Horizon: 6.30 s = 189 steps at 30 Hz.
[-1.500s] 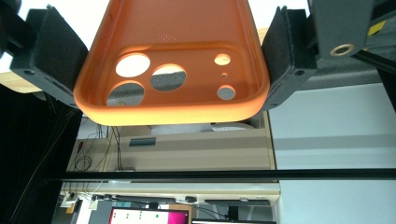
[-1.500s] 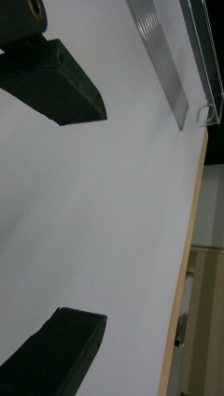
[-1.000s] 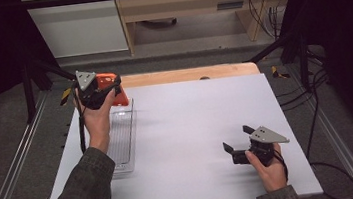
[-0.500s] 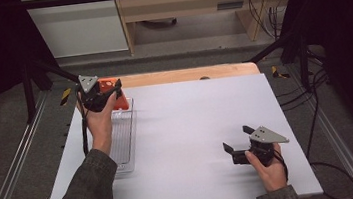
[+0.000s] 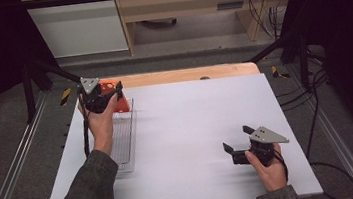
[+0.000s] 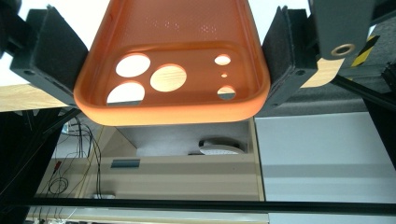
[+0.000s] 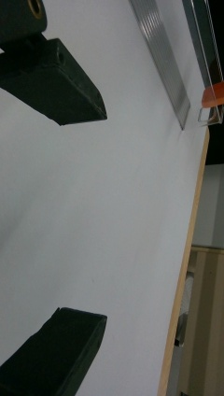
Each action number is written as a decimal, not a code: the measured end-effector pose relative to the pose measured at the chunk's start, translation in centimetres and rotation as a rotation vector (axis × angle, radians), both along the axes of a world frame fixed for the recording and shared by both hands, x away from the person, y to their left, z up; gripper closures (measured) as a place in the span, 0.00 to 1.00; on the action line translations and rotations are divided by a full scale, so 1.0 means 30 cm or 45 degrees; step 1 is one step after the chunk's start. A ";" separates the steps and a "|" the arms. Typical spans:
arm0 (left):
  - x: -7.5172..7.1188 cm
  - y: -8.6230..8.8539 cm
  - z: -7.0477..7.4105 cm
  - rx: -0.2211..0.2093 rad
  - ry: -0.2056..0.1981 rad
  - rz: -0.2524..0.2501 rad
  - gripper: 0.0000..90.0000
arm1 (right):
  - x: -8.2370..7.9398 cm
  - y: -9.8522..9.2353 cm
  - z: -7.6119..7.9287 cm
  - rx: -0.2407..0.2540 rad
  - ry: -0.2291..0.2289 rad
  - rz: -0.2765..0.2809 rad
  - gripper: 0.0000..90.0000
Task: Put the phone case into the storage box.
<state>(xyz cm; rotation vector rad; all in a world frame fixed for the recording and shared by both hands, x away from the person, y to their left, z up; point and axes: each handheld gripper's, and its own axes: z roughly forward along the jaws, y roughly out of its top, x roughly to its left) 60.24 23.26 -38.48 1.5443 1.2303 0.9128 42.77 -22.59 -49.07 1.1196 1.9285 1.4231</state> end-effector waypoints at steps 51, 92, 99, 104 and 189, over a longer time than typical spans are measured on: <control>0.034 0.003 -0.065 0.024 0.070 0.024 0.18 | 0.000 0.002 0.000 -0.004 0.001 0.010 0.04; 0.074 -0.013 -0.087 0.033 0.100 0.047 0.18 | 0.000 -0.001 -0.001 -0.006 0.000 0.009 0.04; 0.082 -0.009 -0.092 0.036 0.108 0.059 0.18 | 0.000 -0.001 -0.001 -0.004 0.001 0.009 0.04; 0.086 -0.011 -0.092 0.039 0.111 0.062 0.18 | 0.000 -0.001 -0.001 -0.005 0.001 0.009 0.04; 0.105 -0.023 -0.072 0.114 0.028 0.060 0.07 | 0.000 0.001 -0.003 -0.012 0.009 0.019 0.04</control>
